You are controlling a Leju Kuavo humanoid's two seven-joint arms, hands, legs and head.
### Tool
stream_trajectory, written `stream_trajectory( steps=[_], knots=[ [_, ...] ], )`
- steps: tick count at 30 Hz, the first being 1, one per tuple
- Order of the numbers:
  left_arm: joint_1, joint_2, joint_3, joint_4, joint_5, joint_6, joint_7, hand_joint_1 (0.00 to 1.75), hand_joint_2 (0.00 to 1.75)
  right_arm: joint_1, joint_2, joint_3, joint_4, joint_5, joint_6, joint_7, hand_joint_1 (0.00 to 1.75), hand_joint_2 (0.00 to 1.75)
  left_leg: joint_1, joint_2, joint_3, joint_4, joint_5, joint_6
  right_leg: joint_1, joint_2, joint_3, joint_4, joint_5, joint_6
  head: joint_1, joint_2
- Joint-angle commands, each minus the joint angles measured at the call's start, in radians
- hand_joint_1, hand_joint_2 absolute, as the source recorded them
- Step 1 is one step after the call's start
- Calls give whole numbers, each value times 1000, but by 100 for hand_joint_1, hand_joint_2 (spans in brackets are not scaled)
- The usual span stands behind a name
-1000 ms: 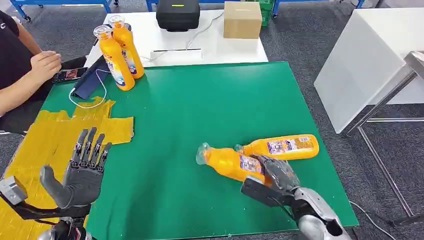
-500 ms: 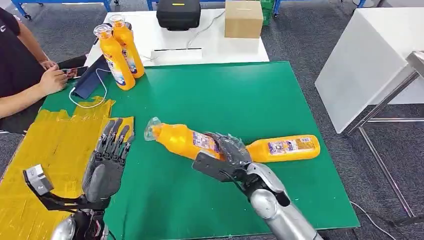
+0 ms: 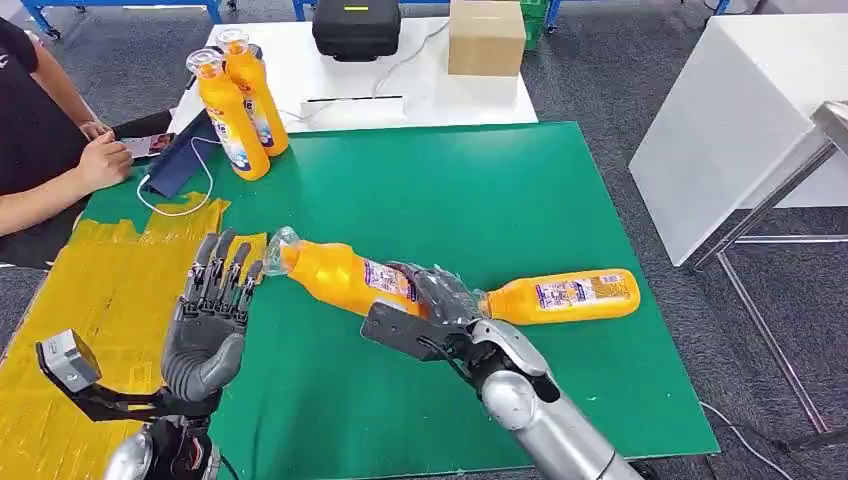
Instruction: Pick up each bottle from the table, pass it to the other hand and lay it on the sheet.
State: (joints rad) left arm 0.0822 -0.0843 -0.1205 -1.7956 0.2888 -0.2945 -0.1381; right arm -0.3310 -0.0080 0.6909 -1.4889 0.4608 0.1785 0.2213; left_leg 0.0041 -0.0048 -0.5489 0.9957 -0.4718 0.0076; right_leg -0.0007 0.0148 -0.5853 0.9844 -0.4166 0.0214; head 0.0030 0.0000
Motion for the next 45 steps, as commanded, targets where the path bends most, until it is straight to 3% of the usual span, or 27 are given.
stream_trajectory(
  steps=[1, 7, 17, 27, 32, 45],
  knots=[
    [-16, -17, -10, 44, -23, 28, 5, 0, 175, -101, 1, 134, -25, -17, -51, 5, 175, 175, 0, 2, 3, 0, -1, -1, 0, 0, 3, 0, -1, 0, 0, 0],
    [18, -25, 31, 41, 6, 44, 15, 0, 175, -12, -30, 112, -187, 84, -187, -17, 175, 175, -1, 0, 2, -1, -1, 0, 0, -1, 2, 0, -1, 0, 0, 0],
    [-3, -23, 8, 62, 14, 23, 19, 0, 175, -25, 3, 110, -120, 78, -176, -22, 175, 175, 0, 0, 0, -1, 0, 0, 0, -1, -1, -1, 0, 0, 0, 0],
    [-26, -19, -47, 50, -1, 21, 28, 0, 175, -93, 56, 152, 62, 31, -97, -1, 175, 175, 0, 1, 2, -1, -1, 0, 0, -1, 1, -1, 0, 0, 0, 0],
    [-51, -20, -67, 52, -31, 20, 6, 0, 175, -187, 93, 272, 167, -1, -7, 19, 175, 175, 0, 3, 0, -1, 0, 0, 0, 2, -1, 0, 0, 0, 0, 0],
    [-44, -24, -36, 73, -27, 11, -5, 0, 175, -245, 112, 420, 105, -22, 83, 7, 175, 175, 0, 1, 0, -1, 0, -1, 0, 0, 0, 0, -1, 0, 1, 0]
  ],
)
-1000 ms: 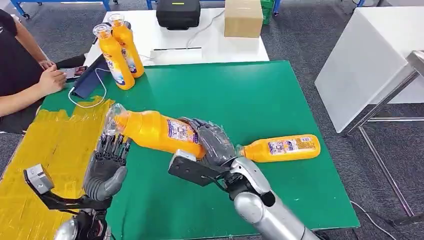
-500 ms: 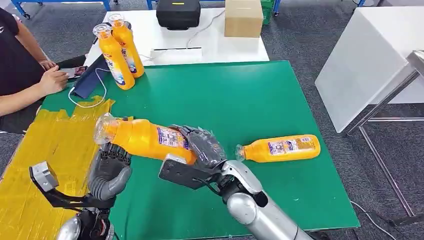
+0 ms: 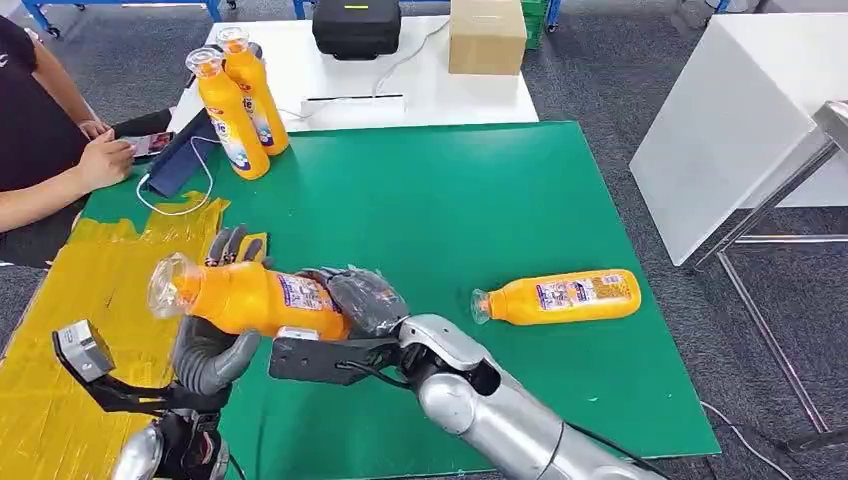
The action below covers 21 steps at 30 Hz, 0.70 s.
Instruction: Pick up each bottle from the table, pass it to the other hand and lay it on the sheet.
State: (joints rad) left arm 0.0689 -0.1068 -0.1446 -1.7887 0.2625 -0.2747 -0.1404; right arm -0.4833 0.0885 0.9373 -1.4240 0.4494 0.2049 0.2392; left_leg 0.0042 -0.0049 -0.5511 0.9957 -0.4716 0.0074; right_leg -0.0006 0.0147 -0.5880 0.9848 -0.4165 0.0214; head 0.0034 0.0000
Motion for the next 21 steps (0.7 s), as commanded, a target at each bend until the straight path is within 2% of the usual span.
stream_trajectory(
  steps=[1, 6, 7, 8, 12, 21],
  knots=[
    [-30, -3, -7, 72, -1, -12, -5, 0, 175, -102, 25, 200, 21, -13, 70, -10, 175, 175, -1, 1, 1, -1, 0, 0, -1, 1, 1, 0, 0, 0, 0, 0],
    [-22, -2, 1, 82, -9, -33, -29, 3, 175, -91, -4, 220, -58, -19, 94, -18, 175, 175, 0, -1, 3, -1, -1, 0, 0, -2, 3, -1, -1, 0, -1, 0],
    [-24, -4, 5, 82, -7, -42, -37, 148, 175, -87, -9, 213, -55, -19, 95, -18, 175, 175, 0, -2, 1, -1, 0, 0, 0, -3, 1, -1, -1, 0, 0, 0],
    [-25, -4, 5, 83, -7, -42, -37, 175, 175, -87, -11, 211, -54, -19, 94, -18, 175, 175, 0, -3, 3, -1, 0, 0, 0, -5, 4, -2, -1, 0, 0, 0],
    [-33, -5, 10, 88, -8, -49, -41, 175, 175, -97, 9, 211, -18, -17, 91, -17, 175, 175, 0, 0, 2, -1, 0, 0, 0, -1, 2, -1, 0, 0, 0, 0],
    [-35, -9, 15, 85, -16, -65, -51, 175, 175, -106, 7, 218, -10, -17, 81, -13, 175, 175, 0, -1, 3, -1, 0, 0, 0, -2, 2, -1, -1, 0, 0, 0]
  ],
)
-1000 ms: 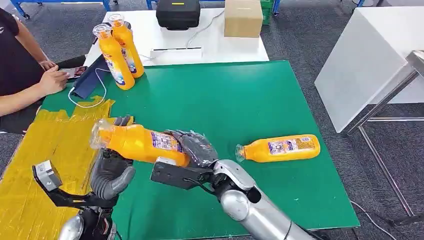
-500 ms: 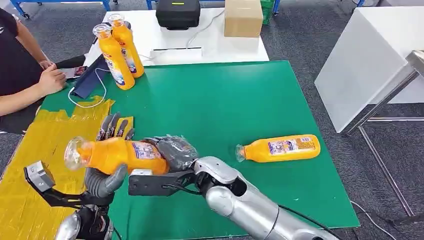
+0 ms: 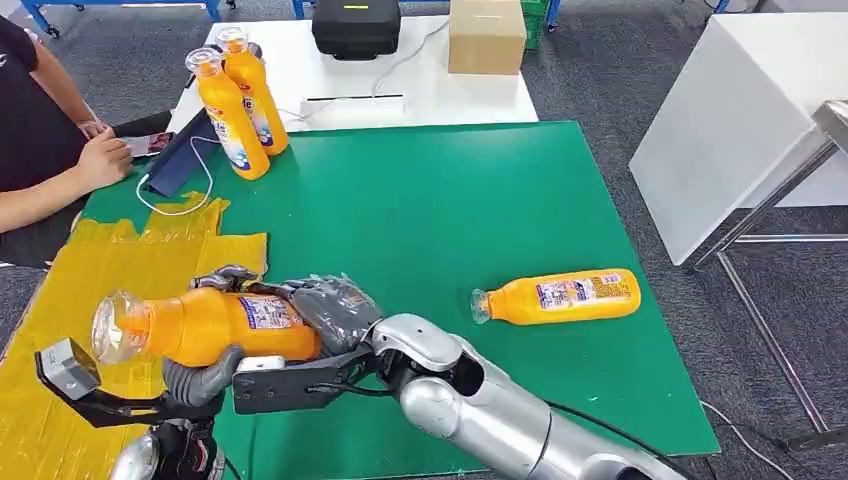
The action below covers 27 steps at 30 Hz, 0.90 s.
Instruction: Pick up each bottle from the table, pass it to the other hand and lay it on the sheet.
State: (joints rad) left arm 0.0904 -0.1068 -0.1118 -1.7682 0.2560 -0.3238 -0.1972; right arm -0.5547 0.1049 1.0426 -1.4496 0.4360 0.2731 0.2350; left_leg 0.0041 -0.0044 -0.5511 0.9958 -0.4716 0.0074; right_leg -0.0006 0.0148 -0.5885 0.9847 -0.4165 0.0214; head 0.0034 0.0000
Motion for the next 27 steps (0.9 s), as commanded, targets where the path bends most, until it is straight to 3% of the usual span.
stream_trajectory(
  steps=[1, 8, 11, 12, 13, 16, 19, 23, 24, 27],
  knots=[
    [-57, -9, -18, 65, -10, -16, 6, 175, 175, -35, -9, 113, 16, -3, 12, -9, 175, 175, 0, -1, 2, -1, 0, 0, 0, -2, 2, -1, -1, 0, 0, 0],
    [-56, -12, -6, 58, -27, -6, -8, 175, 175, -22, -22, 92, 16, 0, -13, 0, 175, 175, 0, -2, 3, -1, 0, 0, 0, -3, 4, -1, -1, 0, 0, 0],
    [-58, -11, 14, 38, -128, 51, -28, 175, 175, 20, -60, 40, -8, 72, -95, 16, 175, 175, 0, -3, 3, -1, 0, 0, 0, -4, 4, -2, -1, 0, 0, 0],
    [-59, -9, 23, 28, -188, 83, -42, 175, 175, 49, -78, 7, -29, 90, -116, 12, 49, 175, 1, -4, 4, -2, 0, 0, 1, -5, 6, -3, -1, 1, 0, 0],
    [-62, -5, 35, 18, -263, 124, -55, 175, 175, 78, -98, -28, -56, 110, -132, 11, 0, 0, 1, -5, 4, -2, 0, 0, 1, -6, 6, -3, -1, 1, 0, 0],
    [-67, 18, 108, -1, -493, 238, -105, 175, 175, 211, -165, -166, -188, 207, -171, -27, 0, 0, 1, -5, 2, -1, 0, 0, 1, -5, 3, -2, -1, 0, 0, 0],
    [-62, 19, 129, -1, -534, 244, -113, 175, 175, 234, -182, -190, -217, 233, -168, -24, 0, 0, 0, -3, 1, 0, 0, 0, 0, -4, 2, -1, -1, 0, 0, 0],
    [-15, 105, 218, 41, -1060, 579, -110, 175, 175, 473, -306, -376, -414, 315, -293, -106, 0, 0, 1, -7, 4, -2, 0, 0, 1, -8, 6, -4, -2, 0, 0, 0],
    [-2, 130, 236, 61, -1152, 631, -110, 175, 175, 524, -318, -418, -448, 345, -314, -124, 0, 175, 0, -8, 4, -3, 0, 0, 0, -9, 6, -4, -2, 1, 0, 0],
    [27, 207, 251, 138, -1446, 752, -92, 175, 175, 559, -404, -536, -487, 374, -289, -114, 0, 175, 0, -8, 7, -4, -2, 0, 0, -8, 9, -4, -3, 1, 0, 0]
  ],
)
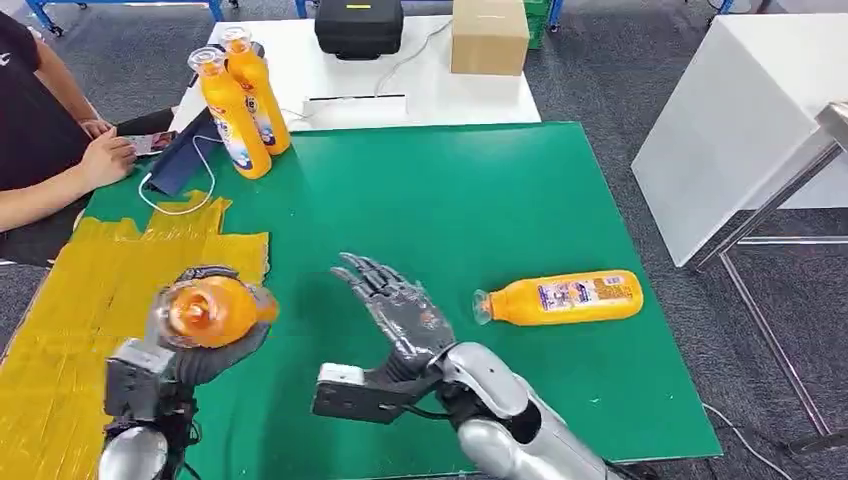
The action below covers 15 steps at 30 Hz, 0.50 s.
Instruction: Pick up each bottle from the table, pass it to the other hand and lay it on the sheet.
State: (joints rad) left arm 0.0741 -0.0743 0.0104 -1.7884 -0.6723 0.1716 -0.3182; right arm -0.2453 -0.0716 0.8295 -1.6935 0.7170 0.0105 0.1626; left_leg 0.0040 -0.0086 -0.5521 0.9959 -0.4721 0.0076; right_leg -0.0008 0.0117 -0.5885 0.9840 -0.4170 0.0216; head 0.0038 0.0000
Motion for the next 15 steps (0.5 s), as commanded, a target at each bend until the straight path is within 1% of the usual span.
stream_trajectory(
  steps=[1, 2, 3, 4, 6, 7, 8, 9, 10, 11, 12, 13, 14, 15],
  knots=[
    [48, 207, 113, 195, -639, 307, 53, 175, 175, 245, -250, -384, -237, 71, 0, -57, 0, 175, -1, -1, 4, -3, -1, 0, -1, -2, 3, -1, -1, 0, -1, 0],
    [47, 216, 103, 211, -642, 320, 58, 175, 175, 245, -247, -422, -233, 58, 25, -83, 0, 175, -1, 0, 5, -3, -2, -1, -1, -1, 5, -2, -1, 0, 0, 0],
    [46, 218, 101, 216, -642, 324, 59, 175, 175, 244, -245, -434, -231, 56, 33, -92, 0, 175, -1, 0, 4, -2, -2, -1, -1, -1, 4, -1, -1, 0, -1, 0],
    [44, 215, 96, 215, -642, 327, 63, 175, 175, 240, -238, -436, -228, 56, 39, -94, 0, 175, -1, -1, 5, -2, -2, -1, -1, -2, 5, -2, -1, 1, 0, 0],
    [42, 213, 93, 212, -646, 327, 69, 175, 175, 240, -230, -431, -229, 60, 42, -95, 0, 175, -1, -1, 1, -1, -1, -1, -1, -2, 1, -1, -1, 0, 0, 0],
    [43, 220, 86, 208, -680, 323, 90, 175, 175, 240, -228, -427, -230, 70, 47, -90, 0, 175, -1, 0, 2, -1, -1, -1, -1, -2, 2, -1, -1, 0, 0, 0],
    [45, 245, 61, 223, -760, 315, 116, 175, 175, 241, -245, -450, -230, 67, 45, -77, 0, 175, -1, 1, 3, -1, -2, -1, 0, -1, 2, -1, -1, 0, 0, 0],
    [42, 257, 43, 242, -769, 315, 125, 175, 175, 242, -267, -476, -228, 47, 58, -73, 0, 175, 0, 1, 5, -2, -2, -2, 0, -1, 4, -2, -1, 0, 0, 0],
    [34, 280, 13, 275, -816, 271, 139, 175, 175, 239, -290, -510, -223, 13, 72, -78, 0, 175, -1, 0, 3, -2, -2, -1, -1, -2, 3, -1, -1, 0, 0, 0],
    [12, 362, -80, 345, -899, 245, 206, 175, 175, 225, -310, -569, -204, -39, 91, -100, 0, 175, -1, -1, 5, -2, -1, -1, -1, -3, 4, -2, -1, 0, 0, 0],
    [-10, 388, -132, 406, -899, 207, 213, 175, 175, 216, -314, -612, -186, -48, 91, -132, 0, 175, -1, -1, 4, -2, -1, -1, -1, -3, 3, -1, -1, 0, 0, 0],
    [-33, 406, -181, 461, -899, 198, 231, 175, 175, 206, -296, -651, -168, -47, 92, -166, 0, 175, -1, -3, 5, -2, 0, -1, -1, -5, 5, -2, -1, 0, -1, 0],
    [-66, 453, -265, 524, -899, 178, 269, 175, 175, 192, -261, -686, -144, -22, 91, -200, 0, 175, -2, -4, 4, -2, 1, -1, -2, -5, 4, -2, -1, 0, 0, 0],
    [-90, 489, -335, 567, -899, 176, 332, 175, 175, 170, -266, -688, -117, -21, 126, -186, 0, 175, -2, -4, 5, -3, 0, -1, -1, -5, 5, -2, -1, 1, 0, 0]
  ],
)
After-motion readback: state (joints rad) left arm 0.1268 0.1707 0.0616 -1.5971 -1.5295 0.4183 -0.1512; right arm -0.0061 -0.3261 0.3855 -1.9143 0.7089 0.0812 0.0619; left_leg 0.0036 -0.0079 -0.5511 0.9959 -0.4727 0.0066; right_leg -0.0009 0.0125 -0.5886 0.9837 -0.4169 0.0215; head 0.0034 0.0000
